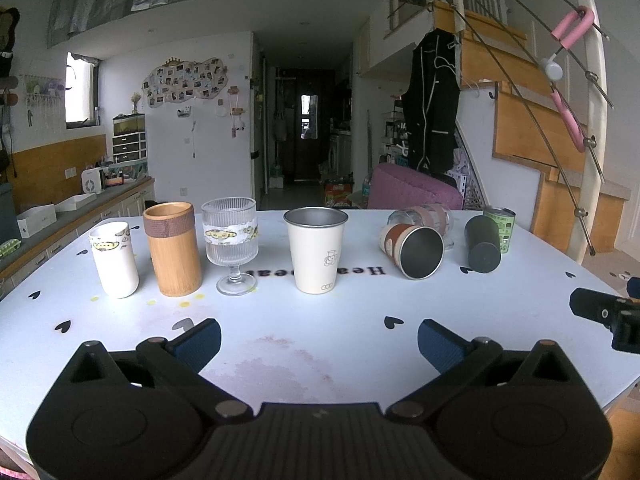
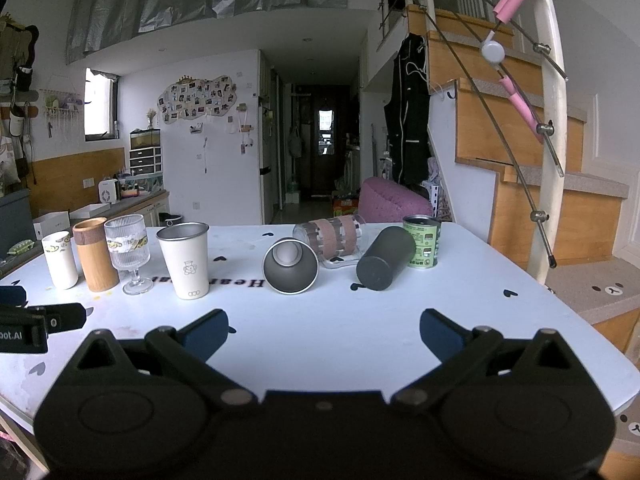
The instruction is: Flip cup upright
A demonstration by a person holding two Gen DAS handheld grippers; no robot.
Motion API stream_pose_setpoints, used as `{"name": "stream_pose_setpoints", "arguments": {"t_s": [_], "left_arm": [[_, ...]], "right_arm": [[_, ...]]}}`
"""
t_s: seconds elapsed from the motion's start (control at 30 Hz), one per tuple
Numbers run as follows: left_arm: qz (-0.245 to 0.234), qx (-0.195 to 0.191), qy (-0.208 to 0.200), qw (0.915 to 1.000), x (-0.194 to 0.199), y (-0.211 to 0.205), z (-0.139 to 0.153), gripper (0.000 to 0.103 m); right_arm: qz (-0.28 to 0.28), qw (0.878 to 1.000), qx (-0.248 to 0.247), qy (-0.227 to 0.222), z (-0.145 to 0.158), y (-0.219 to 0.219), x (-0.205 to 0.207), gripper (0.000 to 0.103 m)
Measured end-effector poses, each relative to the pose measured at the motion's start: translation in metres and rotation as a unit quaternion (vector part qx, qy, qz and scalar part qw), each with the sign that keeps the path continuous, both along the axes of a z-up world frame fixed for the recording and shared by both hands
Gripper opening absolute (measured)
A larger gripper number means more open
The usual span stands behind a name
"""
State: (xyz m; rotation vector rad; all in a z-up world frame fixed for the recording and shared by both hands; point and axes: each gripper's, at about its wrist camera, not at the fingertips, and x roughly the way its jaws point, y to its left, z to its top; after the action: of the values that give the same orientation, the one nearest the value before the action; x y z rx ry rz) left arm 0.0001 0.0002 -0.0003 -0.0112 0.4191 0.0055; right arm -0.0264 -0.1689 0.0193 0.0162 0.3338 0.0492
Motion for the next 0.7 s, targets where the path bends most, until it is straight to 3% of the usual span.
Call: {"name": "stream_pose_setpoints", "arguments": {"t_s": [0.3, 0.47, 0.7], "left_arm": [[0.001, 0.000, 0.000, 1.0000, 0.000, 0.000, 0.000, 0.103], [0.002, -0.002, 0.001, 1.0000, 0.000, 0.002, 0.001, 0.103], [0.003, -0.003, -0.009, 1.0000, -0.005, 0.007, 0.000, 0.103]], "right_arm": [[0.017, 1.000, 0.012, -0.006, 0.001, 0.001, 0.011, 0.103], [0.053, 0.998, 0.017, -0.012, 0.005, 0.004, 0.046, 0.103], [0.087, 0.996, -0.014, -0.022, 0.006, 0.021, 0.117, 0.103]]}}
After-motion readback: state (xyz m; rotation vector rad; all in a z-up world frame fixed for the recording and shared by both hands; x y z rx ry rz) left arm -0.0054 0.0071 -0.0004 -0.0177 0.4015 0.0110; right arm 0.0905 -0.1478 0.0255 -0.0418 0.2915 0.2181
